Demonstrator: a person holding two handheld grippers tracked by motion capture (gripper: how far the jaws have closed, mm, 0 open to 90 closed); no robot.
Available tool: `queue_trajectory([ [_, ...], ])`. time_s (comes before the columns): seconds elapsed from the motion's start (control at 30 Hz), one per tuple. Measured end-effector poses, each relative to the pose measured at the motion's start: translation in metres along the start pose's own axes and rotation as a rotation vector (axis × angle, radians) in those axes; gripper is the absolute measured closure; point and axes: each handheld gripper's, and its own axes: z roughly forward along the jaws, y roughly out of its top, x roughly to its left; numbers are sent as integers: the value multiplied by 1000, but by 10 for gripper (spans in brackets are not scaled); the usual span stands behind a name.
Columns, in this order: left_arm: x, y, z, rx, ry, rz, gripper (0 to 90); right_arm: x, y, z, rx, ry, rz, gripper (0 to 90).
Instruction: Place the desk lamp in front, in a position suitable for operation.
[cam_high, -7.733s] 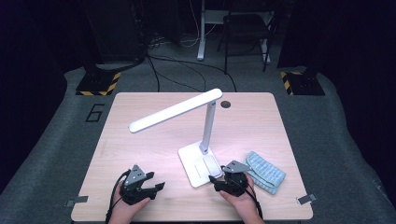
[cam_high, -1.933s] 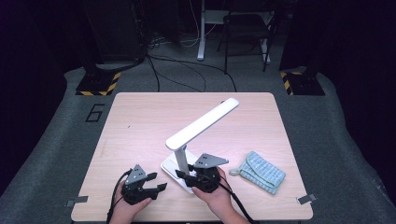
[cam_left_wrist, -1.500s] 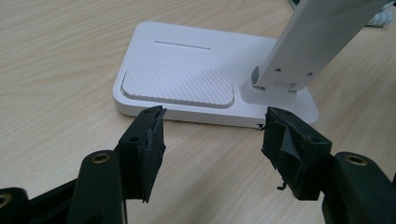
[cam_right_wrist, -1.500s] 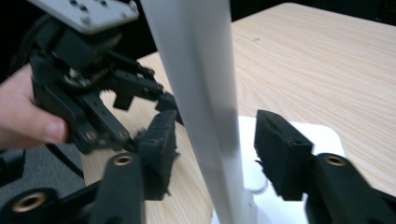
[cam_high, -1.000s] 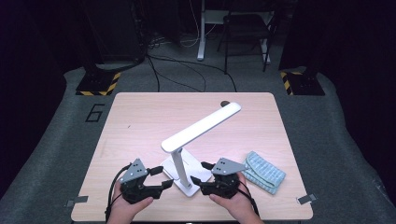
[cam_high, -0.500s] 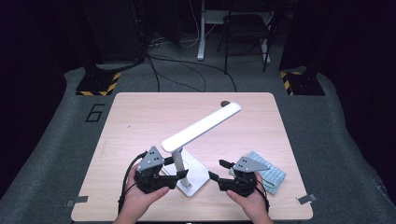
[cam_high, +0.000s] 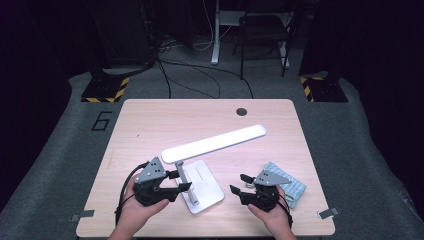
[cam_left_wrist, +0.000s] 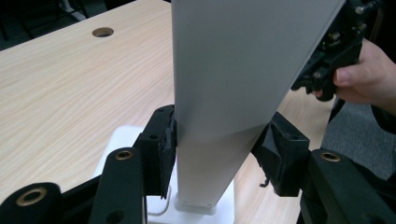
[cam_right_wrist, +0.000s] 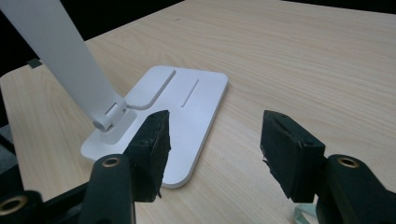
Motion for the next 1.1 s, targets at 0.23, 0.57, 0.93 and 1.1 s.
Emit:
queue_trajectory([
  [0.23,7,-8,-10,-13,-25,-13,523,-8,3,-8,55,-91,-9,430],
  [0.57,13,-2,-7,-59,-71,-17,486,-54,2,-50,13,-198,157,368],
  [0.93,9,5,0,-68,-60,5,483,-82,-15,-58,104,-345,114,359],
  [1.1,9,4,1,-74,-63,3,473,-90,-28,-53,137,-335,87,376],
])
